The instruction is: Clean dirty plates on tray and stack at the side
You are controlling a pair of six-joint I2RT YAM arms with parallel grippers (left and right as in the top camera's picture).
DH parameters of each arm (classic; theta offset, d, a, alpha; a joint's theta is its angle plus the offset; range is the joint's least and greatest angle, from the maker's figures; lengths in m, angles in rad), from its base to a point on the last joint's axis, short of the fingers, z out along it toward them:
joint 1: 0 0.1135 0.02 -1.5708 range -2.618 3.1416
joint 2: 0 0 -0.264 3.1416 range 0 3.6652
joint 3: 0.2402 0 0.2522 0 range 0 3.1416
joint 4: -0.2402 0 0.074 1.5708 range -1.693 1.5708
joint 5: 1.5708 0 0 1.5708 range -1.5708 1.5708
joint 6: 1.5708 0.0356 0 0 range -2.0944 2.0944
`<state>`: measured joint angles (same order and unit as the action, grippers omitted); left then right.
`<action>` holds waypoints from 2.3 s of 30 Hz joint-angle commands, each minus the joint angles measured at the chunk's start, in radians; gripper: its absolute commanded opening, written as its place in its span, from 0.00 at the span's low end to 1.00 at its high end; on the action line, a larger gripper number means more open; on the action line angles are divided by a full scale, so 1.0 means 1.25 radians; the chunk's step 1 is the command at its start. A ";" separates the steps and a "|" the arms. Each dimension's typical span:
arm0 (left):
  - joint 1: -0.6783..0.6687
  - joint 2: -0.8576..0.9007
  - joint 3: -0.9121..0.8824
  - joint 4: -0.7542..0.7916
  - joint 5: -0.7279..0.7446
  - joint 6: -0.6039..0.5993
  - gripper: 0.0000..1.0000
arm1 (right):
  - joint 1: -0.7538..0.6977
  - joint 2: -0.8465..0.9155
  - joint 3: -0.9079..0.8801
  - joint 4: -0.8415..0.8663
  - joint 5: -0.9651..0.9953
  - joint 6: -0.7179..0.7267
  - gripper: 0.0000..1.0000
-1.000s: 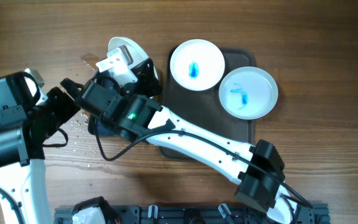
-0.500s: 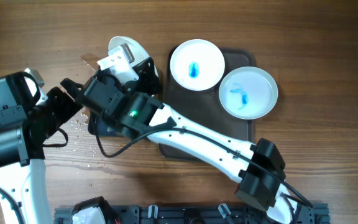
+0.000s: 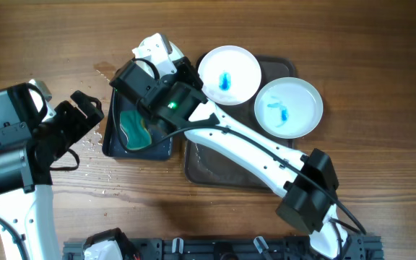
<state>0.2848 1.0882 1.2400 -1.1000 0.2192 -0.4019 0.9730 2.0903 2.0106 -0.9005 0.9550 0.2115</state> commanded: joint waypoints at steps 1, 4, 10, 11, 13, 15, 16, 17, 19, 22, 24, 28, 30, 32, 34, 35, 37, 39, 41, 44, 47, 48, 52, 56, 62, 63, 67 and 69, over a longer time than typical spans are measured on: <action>0.005 0.000 0.014 0.002 0.013 0.005 1.00 | 0.005 -0.028 0.021 -0.027 -0.074 0.071 0.04; 0.005 0.000 0.014 0.002 0.013 0.005 1.00 | -0.008 -0.034 0.021 -0.024 -0.063 0.101 0.05; 0.005 0.000 0.014 0.002 0.013 0.005 1.00 | 0.030 -0.038 0.021 -0.003 0.103 -0.033 0.04; 0.005 0.000 0.014 0.002 0.013 0.005 1.00 | 0.042 -0.038 0.021 -0.004 0.134 -0.032 0.04; 0.005 0.000 0.014 0.002 0.013 0.005 1.00 | 0.083 -0.038 0.021 -0.001 0.193 -0.006 0.04; 0.005 0.000 0.014 0.002 0.013 0.005 1.00 | 0.103 -0.038 0.021 0.002 0.222 0.000 0.04; 0.005 0.000 0.014 0.002 0.013 0.005 1.00 | 0.113 -0.037 0.020 0.002 0.237 0.001 0.04; 0.005 0.000 0.014 0.002 0.013 0.005 1.00 | 0.123 -0.037 0.020 0.005 0.252 0.001 0.04; 0.005 0.000 0.014 0.002 0.013 0.005 1.00 | 0.128 -0.037 0.020 0.008 0.272 0.001 0.04; 0.005 0.000 0.014 0.002 0.013 0.005 1.00 | 0.128 -0.037 0.020 0.008 0.272 0.001 0.04; 0.005 0.000 0.014 0.002 0.013 0.005 1.00 | 0.128 -0.037 0.020 0.009 0.273 0.001 0.04; 0.005 0.000 0.014 0.002 0.013 0.005 1.00 | 0.128 -0.037 0.021 0.009 0.278 0.001 0.04; 0.005 0.000 0.014 0.002 0.013 0.005 1.00 | 0.114 -0.037 0.020 0.003 0.259 0.018 0.04; 0.005 0.000 0.014 0.002 0.013 0.005 1.00 | 0.064 -0.037 0.020 -0.037 0.134 0.092 0.04; 0.005 0.000 0.014 0.002 0.013 0.005 1.00 | -0.050 -0.037 0.020 -0.093 -0.128 0.180 0.04; 0.005 0.000 0.014 0.002 0.013 0.005 1.00 | -0.098 -0.038 0.021 -0.106 -0.241 0.190 0.04; 0.005 0.000 0.014 0.002 0.013 0.005 1.00 | -0.242 -0.057 0.021 -0.121 -0.610 0.175 0.04; 0.005 0.000 0.014 0.002 0.013 0.005 1.00 | -0.366 -0.093 0.021 -0.128 -0.870 0.144 0.04; 0.005 0.000 0.014 0.002 0.013 0.005 1.00 | -0.501 -0.163 0.021 -0.161 -1.019 0.123 0.04; 0.005 0.000 0.014 0.002 0.013 0.005 1.00 | -0.796 -0.316 0.020 -0.283 -1.057 0.101 0.04; 0.005 0.000 0.014 0.002 0.013 0.005 1.00 | -1.040 -0.359 -0.021 -0.384 -1.039 0.081 0.04; 0.005 0.000 0.014 0.002 0.013 0.005 1.00 | -1.126 -0.358 -0.060 -0.387 -1.038 0.082 0.04; 0.005 0.000 0.014 0.002 0.013 0.005 1.00 | -1.303 -0.356 -0.309 -0.247 -1.032 0.107 0.04; 0.005 0.000 0.014 0.002 0.013 0.005 1.00 | -1.336 -0.356 -0.608 -0.007 -0.967 0.145 0.04; 0.005 0.000 0.014 0.002 0.013 0.005 1.00 | -1.269 -0.356 -0.839 0.188 -0.777 0.194 0.04; 0.005 0.000 0.014 0.002 0.013 0.005 1.00 | -1.258 -0.356 -0.850 0.190 -0.754 0.205 0.04; 0.005 0.000 0.014 0.002 0.013 0.005 1.00 | -1.237 -0.391 -0.826 0.164 -0.804 0.208 0.43; 0.005 0.000 0.014 0.002 0.013 0.005 1.00 | -1.211 -0.454 -0.799 0.144 -0.880 0.138 0.44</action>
<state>0.2848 1.0882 1.2411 -1.0996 0.2195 -0.4019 -0.5804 1.6360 0.9520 -0.7021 -0.0696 0.4549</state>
